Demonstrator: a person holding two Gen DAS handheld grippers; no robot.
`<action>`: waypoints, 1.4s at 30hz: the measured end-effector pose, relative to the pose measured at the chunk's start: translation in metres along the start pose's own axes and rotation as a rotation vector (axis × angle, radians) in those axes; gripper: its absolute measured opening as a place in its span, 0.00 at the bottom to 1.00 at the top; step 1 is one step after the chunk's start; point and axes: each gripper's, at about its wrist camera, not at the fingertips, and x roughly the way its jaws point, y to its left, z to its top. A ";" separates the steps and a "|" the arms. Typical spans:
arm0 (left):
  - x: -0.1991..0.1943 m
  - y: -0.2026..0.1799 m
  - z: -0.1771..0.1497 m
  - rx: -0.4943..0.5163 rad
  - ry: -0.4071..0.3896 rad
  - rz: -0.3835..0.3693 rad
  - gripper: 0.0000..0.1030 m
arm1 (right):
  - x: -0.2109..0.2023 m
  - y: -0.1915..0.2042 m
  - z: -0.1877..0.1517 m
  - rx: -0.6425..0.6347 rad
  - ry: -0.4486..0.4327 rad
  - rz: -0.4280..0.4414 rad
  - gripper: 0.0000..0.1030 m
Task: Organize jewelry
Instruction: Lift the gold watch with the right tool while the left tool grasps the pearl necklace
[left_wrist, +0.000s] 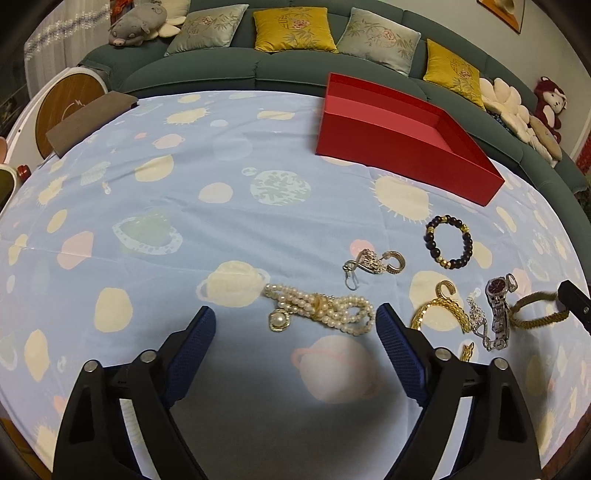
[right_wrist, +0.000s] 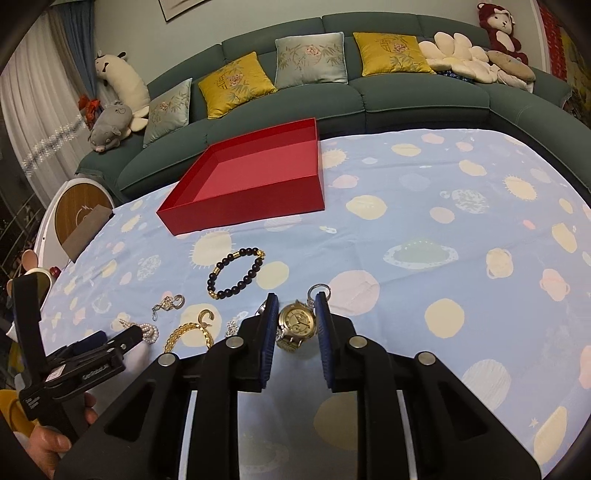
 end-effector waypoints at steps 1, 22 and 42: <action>0.003 -0.002 0.000 0.008 0.007 -0.012 0.73 | -0.002 0.000 0.000 0.003 -0.001 0.003 0.00; 0.003 -0.021 0.001 0.062 0.001 -0.106 0.08 | 0.014 -0.012 -0.034 -0.031 0.134 -0.047 0.46; 0.010 -0.015 0.013 0.062 0.012 -0.169 0.30 | 0.015 -0.006 -0.032 -0.025 0.125 -0.016 0.08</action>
